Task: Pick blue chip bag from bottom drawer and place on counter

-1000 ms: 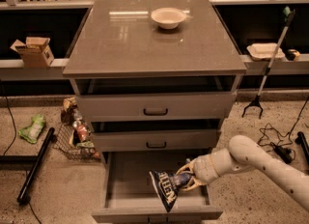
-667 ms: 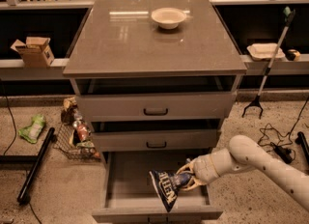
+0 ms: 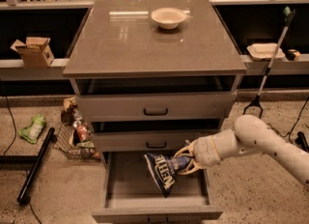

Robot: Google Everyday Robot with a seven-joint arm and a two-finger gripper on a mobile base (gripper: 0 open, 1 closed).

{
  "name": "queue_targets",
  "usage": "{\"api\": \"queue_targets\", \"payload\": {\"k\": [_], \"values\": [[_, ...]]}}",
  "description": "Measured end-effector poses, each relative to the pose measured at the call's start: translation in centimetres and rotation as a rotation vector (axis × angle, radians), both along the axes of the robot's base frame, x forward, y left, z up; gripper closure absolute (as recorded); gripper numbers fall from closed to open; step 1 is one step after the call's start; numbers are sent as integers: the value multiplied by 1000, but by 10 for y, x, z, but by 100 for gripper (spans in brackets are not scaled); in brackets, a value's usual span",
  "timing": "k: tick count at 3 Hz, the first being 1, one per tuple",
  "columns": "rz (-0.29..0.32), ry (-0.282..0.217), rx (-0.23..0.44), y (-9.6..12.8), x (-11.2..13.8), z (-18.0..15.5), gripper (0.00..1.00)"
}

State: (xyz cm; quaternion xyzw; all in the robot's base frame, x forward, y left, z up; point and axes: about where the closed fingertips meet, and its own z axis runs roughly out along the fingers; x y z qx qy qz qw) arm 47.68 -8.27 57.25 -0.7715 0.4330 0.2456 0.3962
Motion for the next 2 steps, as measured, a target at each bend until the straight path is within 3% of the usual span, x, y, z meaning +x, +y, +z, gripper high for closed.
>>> {"api": "queue_targets", "payload": {"k": [1,2], "values": [[0,0,0,0,0,0,100],[-15,-2,5,2,18,9,100]]}}
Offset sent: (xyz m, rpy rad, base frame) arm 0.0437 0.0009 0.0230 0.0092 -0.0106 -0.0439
